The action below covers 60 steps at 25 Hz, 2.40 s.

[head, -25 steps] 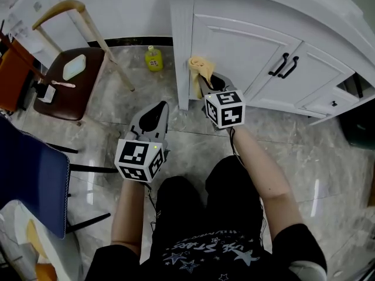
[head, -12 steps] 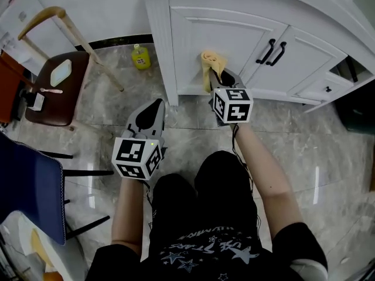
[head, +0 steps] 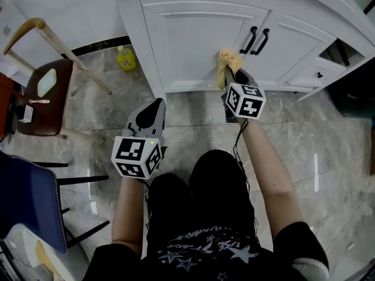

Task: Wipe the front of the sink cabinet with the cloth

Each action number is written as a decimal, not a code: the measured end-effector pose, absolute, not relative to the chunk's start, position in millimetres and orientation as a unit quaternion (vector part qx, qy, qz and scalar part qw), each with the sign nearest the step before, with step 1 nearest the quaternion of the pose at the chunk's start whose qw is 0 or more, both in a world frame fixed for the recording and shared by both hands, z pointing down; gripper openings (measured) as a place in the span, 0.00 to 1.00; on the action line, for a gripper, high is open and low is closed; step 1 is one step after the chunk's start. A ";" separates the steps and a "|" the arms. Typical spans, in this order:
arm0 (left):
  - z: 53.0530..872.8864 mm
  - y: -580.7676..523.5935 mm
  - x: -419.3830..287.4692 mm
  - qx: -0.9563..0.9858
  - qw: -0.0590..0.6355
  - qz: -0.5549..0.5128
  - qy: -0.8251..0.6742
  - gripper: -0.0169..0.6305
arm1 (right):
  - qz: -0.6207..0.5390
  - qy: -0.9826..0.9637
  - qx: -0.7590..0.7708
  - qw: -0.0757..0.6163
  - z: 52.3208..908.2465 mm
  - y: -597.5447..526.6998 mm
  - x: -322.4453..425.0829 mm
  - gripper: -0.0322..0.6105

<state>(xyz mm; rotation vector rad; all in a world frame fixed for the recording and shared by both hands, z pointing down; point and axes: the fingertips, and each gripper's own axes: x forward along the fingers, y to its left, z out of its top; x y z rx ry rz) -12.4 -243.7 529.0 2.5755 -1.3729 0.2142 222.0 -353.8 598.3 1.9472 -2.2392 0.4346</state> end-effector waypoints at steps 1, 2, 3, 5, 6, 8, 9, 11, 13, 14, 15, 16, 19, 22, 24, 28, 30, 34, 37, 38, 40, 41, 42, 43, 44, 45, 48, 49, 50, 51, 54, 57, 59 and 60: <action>530.4 -244.5 -10.1 0.875 0.108 0.072 -0.466 0.05 | 0.147 -0.740 0.653 0.072 600.5 -352.0 230.2 0.15; 532.3 -245.8 -8.1 0.875 0.109 0.071 -0.466 0.05 | 0.148 -0.736 0.657 0.072 602.1 -350.2 238.1 0.15; 534.5 -247.1 -6.1 0.875 0.110 0.072 -0.466 0.05 | 0.150 -0.732 0.661 0.072 603.5 -348.6 245.6 0.15; 539.9 -248.0 -1.3 0.876 0.113 0.074 -0.464 0.05 | 0.153 -0.724 0.669 0.074 607.2 -344.8 259.7 0.15; 543.2 -247.2 1.3 0.877 0.116 0.075 -0.461 0.05 | 0.154 -0.720 0.673 0.075 609.7 -342.8 265.9 0.15; 550.9 -244.6 5.4 0.878 0.122 0.077 -0.456 0.05 | 0.159 -0.713 0.679 0.076 615.0 -339.6 275.0 0.15; 554.6 -243.2 6.7 0.879 0.126 0.077 -0.454 0.05 | 0.161 -0.711 0.681 0.075 616.9 -338.5 277.6 0.15; 560.3 -241.3 7.1 0.879 0.132 0.078 -0.452 0.05 | 0.163 -0.709 0.682 0.072 617.7 -336.8 278.3 0.15; 564.6 -241.1 3.4 0.878 0.133 0.080 -0.453 0.05 | 0.158 -0.715 0.678 0.072 615.6 -334.7 271.7 0.15; 566.8 -241.8 -0.3 0.876 0.132 0.082 -0.456 0.05 | 0.150 -0.721 0.673 0.074 614.2 -333.8 265.1 0.15; 569.2 -242.8 -5.3 0.874 0.130 0.085 -0.460 0.05 | 0.141 -0.729 0.665 0.080 613.1 -333.4 256.1 0.15; 571.7 -243.8 -11.3 0.871 0.130 0.089 -0.465 0.05 | 0.131 -0.739 0.655 0.086 612.6 -333.5 244.9 0.15; 580.1 -243.9 -31.5 0.861 0.134 0.096 -0.481 0.05 | 0.109 -0.776 0.613 0.097 614.3 -334.3 202.0 0.15; 587.2 -240.7 -52.0 0.852 0.138 0.100 -0.494 0.05 | 0.098 -0.812 0.568 0.089 616.6 -335.2 154.1 0.15; 590.3 -239.2 -65.1 0.847 0.137 0.103 -0.503 0.05 | 0.092 -0.832 0.541 0.084 619.3 -337.6 123.4 0.15; 597.7 -234.1 -86.1 0.838 0.136 0.108 -0.517 0.05 | 0.081 -0.864 0.491 0.082 629.3 -340.2 66.0 0.15; 601.4 -231.4 -92.8 0.836 0.138 0.107 -0.521 0.05 | 0.076 -0.874 0.474 0.080 634.7 -340.9 43.8 0.15; 607.0 -228.1 -100.4 0.834 0.142 0.105 -0.522 0.05 | 0.065 -0.882 0.458 0.084 646.8 -347.6 17.1 0.15; 609.2 -226.5 -103.8 0.836 0.144 0.103 -0.520 0.05 | 0.067 -0.877 0.467 0.089 655.4 -356.8 13.0 0.15; 609.5 -226.1 -104.9 0.836 0.145 0.101 -0.520 0.05 | 0.065 -0.875 0.471 0.092 658.2 -360.2 13.4 0.15; 610.5 -225.5 -105.3 0.836 0.144 0.101 -0.520 0.05 | 0.061 -0.871 0.478 0.098 663.6 -365.5 15.8 0.15; 611.2 -225.8 -104.6 0.836 0.143 0.102 -0.520 0.05 | 0.059 -0.869 0.480 0.100 665.7 -367.6 17.7 0.15; 611.7 -226.5 -103.6 0.837 0.141 0.102 -0.519 0.05 | 0.057 -0.869 0.482 0.102 667.2 -369.3 19.8 0.15; 612.1 -227.6 -102.4 0.838 0.140 0.103 -0.518 0.05 | 0.055 -0.868 0.483 0.103 668.2 -370.6 22.0 0.15; 612.3 -228.8 -101.1 0.839 0.138 0.104 -0.517 0.05 | 0.054 -0.867 0.484 0.102 668.6 -371.5 24.3 0.15; 612.4 -230.0 -99.7 0.840 0.136 0.104 -0.516 0.05 | 0.056 -0.867 0.485 0.101 668.8 -372.1 26.9 0.15; 611.8 -232.3 -92.9 0.844 0.132 0.104 -0.510 0.05 | 0.063 -0.862 0.493 0.097 668.9 -372.5 40.3 0.15; 611.4 -233.3 -90.2 0.845 0.131 0.104 -0.508 0.05 | 0.064 -0.860 0.497 0.096 668.5 -372.9 46.5 0.15; 611.1 -234.6 -87.6 0.846 0.130 0.104 -0.507 0.05 | 0.064 -0.857 0.502 0.095 668.0 -373.4 53.2 0.15; 611.3 -235.8 -85.0 0.846 0.130 0.105 -0.506 0.05 | 0.066 -0.854 0.507 0.094 667.6 -373.7 60.5 0.15; 613.2 -238.6 -75.3 0.849 0.130 0.107 -0.500 0.05 | 0.071 -0.845 0.523 0.089 667.8 -372.3 85.8 0.15; 614.0 -242.4 -63.2 0.853 0.129 0.110 -0.493 0.05 | 0.074 -0.832 0.542 0.090 669.0 -370.9 114.4 0.15; 614.1 -243.2 -53.2 0.857 0.127 0.110 -0.487 0.05 | 0.077 -0.821 0.558 0.093 672.5 -367.8 136.9 0.15; 614.1 -243.5 -47.8 0.859 0.125 0.109 -0.484 0.05 | 0.079 -0.815 0.567 0.094 674.6 -365.8 149.8 0.15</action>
